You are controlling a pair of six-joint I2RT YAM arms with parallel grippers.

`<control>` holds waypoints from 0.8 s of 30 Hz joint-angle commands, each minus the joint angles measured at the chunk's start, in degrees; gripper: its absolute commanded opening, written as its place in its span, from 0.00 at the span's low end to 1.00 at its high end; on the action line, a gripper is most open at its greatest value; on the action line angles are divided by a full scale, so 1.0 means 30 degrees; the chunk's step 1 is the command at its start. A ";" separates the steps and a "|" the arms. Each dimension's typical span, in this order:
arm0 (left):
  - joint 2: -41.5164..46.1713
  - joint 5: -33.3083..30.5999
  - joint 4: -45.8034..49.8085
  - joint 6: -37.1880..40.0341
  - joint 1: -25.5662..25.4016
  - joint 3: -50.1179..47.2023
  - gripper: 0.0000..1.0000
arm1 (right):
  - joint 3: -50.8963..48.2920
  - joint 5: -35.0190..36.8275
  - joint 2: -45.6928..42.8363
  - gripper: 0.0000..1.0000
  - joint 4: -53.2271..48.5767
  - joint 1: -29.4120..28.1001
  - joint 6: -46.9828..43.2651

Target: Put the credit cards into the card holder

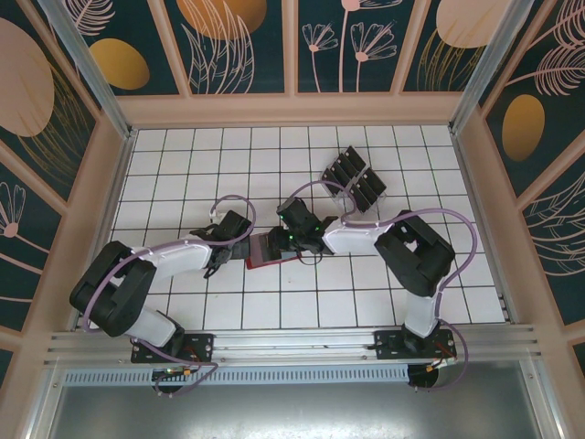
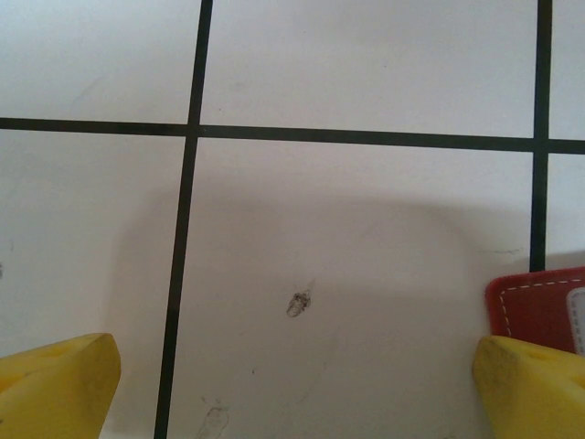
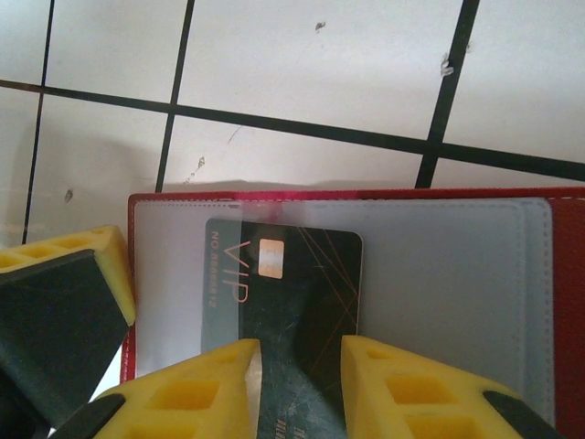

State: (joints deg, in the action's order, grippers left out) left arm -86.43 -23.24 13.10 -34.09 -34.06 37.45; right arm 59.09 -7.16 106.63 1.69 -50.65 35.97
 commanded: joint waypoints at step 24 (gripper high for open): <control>-0.0268 0.0302 -0.0682 0.0083 0.0113 -0.0442 0.98 | 0.1514 -0.2270 0.1378 0.27 0.1688 -0.0197 0.1070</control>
State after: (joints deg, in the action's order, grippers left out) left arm -86.52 -23.05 11.73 -34.09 -34.06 36.93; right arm 61.87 -12.38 110.06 5.15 -50.76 38.13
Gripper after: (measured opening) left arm 0.985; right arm 0.273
